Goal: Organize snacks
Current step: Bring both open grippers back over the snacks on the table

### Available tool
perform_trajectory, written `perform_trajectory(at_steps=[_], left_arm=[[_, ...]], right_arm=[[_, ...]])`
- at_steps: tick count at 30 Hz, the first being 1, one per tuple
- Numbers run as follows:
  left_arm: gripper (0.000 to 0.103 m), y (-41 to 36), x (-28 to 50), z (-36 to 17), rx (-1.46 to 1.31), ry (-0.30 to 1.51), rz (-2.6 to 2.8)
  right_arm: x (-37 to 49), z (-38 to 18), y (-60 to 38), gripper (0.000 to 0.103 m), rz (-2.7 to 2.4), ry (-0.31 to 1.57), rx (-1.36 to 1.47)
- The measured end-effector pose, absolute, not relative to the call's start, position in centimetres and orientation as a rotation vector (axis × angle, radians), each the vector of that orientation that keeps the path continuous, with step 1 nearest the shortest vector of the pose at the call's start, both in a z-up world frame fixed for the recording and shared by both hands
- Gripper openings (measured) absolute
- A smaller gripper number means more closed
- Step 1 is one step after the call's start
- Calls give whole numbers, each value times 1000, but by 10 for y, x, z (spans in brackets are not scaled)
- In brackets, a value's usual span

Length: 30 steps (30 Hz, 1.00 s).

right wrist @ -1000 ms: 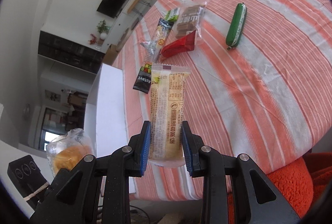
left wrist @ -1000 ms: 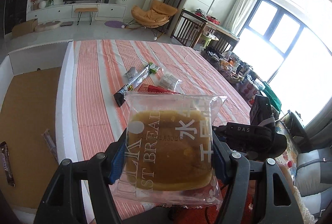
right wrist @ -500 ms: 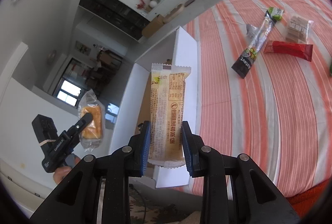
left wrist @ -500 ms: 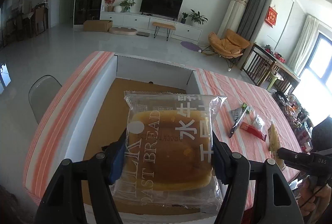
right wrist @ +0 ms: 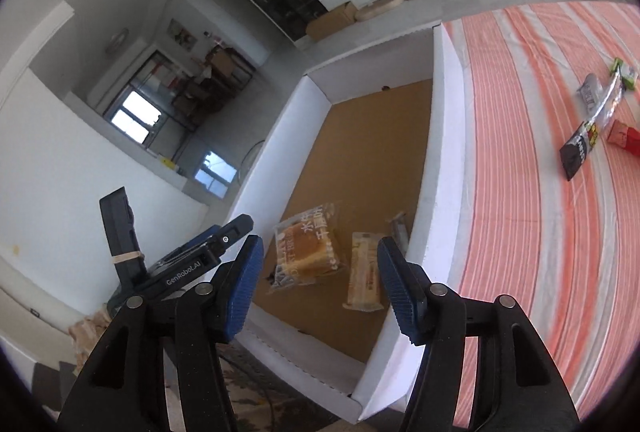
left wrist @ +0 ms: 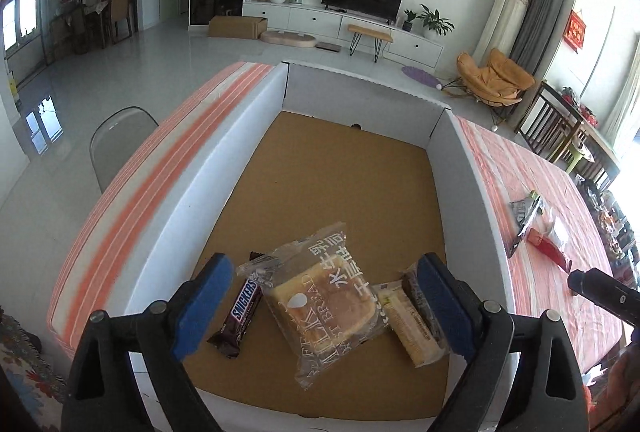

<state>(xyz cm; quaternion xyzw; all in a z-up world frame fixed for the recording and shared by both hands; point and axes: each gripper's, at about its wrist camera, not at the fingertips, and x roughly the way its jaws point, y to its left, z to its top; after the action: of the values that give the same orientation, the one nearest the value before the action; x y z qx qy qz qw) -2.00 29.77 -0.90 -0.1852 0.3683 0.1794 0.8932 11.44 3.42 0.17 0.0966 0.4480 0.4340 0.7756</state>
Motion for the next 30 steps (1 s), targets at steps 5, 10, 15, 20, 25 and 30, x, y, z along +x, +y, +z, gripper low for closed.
perform_trajectory(at_steps=[5,10,15,20,25,30], left_arm=[[99,227,-3,3,-381,717,154],[99,124,32,8,-331,784,-121],[99,24,63,-13,-205,874,-288],[99,-29,105,-63,-98,948,-242],[99,-28,148,-111,-75,988,-140],[99,-22,165,-132,-37,966,-56]], right_arm=[[132,-33,-35,68,623,925,52],[154,-74,-132,68,246,946,23],[162,-88,-209,68,3,925,-13],[166,-96,-258,68,-90,961,5],[175,-113,-284,68,-81,1020,64],[174,-123,-293,68,-44,1063,136]])
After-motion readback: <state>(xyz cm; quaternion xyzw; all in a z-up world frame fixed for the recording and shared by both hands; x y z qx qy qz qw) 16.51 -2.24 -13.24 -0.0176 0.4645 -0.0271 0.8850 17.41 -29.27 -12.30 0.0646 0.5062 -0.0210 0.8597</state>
